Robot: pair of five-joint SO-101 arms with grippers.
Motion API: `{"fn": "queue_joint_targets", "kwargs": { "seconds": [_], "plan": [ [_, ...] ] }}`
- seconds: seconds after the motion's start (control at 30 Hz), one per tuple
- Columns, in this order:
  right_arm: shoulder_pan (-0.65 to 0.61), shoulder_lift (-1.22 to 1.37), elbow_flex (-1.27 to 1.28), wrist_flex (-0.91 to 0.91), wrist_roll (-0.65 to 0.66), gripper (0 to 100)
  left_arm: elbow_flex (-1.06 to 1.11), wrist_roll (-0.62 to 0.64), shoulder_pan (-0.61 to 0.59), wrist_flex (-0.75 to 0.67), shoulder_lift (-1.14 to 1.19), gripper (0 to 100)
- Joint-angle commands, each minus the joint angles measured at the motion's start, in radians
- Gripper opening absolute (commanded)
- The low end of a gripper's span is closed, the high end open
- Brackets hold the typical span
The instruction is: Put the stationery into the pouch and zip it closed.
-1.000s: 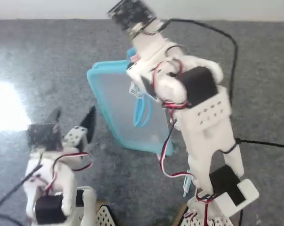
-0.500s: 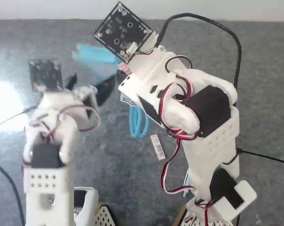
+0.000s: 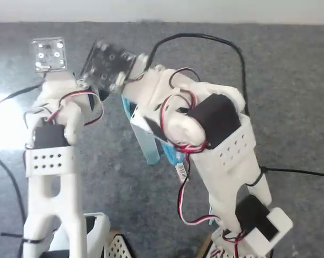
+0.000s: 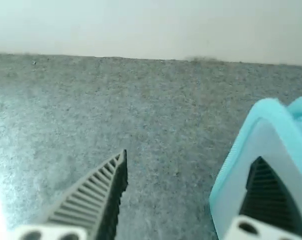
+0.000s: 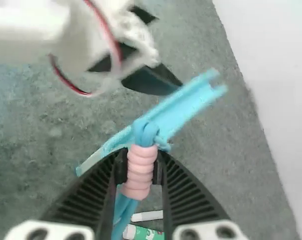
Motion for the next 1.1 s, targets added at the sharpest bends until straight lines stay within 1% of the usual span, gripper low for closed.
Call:
{"fn": "queue_joint_targets", "kwargs": {
  "seconds": [0.0, 0.17, 0.27, 0.33, 0.43, 0.5, 0.57, 0.63, 0.73, 0.83, 0.97, 1.07],
  "plan": [
    [-0.016, -0.053, 0.005, 0.042, 0.092, 0.7, -0.125, -0.015, 0.026, 0.012, 0.002, 36],
    [0.096, -0.051, 0.087, 0.035, 0.149, 0.7, -0.269, -0.015, 0.025, 0.146, -0.002, 36],
    [0.143, -0.051, 0.12, -0.018, 0.153, 0.7, -0.357, -0.015, 0.021, 0.239, 0.003, 36],
    [0.16, -0.051, 0.12, -0.053, 0.141, 0.7, -0.437, -0.006, 0.023, 0.347, -0.003, 36],
    [0.199, -0.051, 0.12, -0.11, 0.103, 0.7, -0.59, 0.034, 0.02, 0.574, 0.005, 36],
    [0.226, -0.053, 0.12, -0.134, 0.083, 0.7, -0.659, 0.037, 0.026, 0.701, 0.005, 36],
    [0.236, -0.062, 0.118, -0.163, 0.048, 0.7, -0.708, 0.038, 0.041, 0.795, 0.005, 36],
    [0.231, -0.079, 0.094, -0.191, -0.003, 0.7, -0.743, 0.038, 0.075, 0.856, 0.005, 36],
    [0.203, -0.093, 0.038, -0.219, -0.038, 0.7, -0.791, 0.041, 0.121, 0.922, 0.003, 36],
    [0.189, -0.093, 0.012, -0.209, -0.038, 0.7, -0.808, 0.051, 0.13, 0.931, 0.003, 36],
    [0.186, -0.093, 0.012, -0.179, -0.037, 0.7, -0.808, 0.127, 0.137, 0.927, 0.005, 36],
    [0.176, -0.093, 0.011, -0.186, -0.037, 0.7, -0.806, 0.224, 0.137, 0.913, 0.005, 36]
  ]
}}
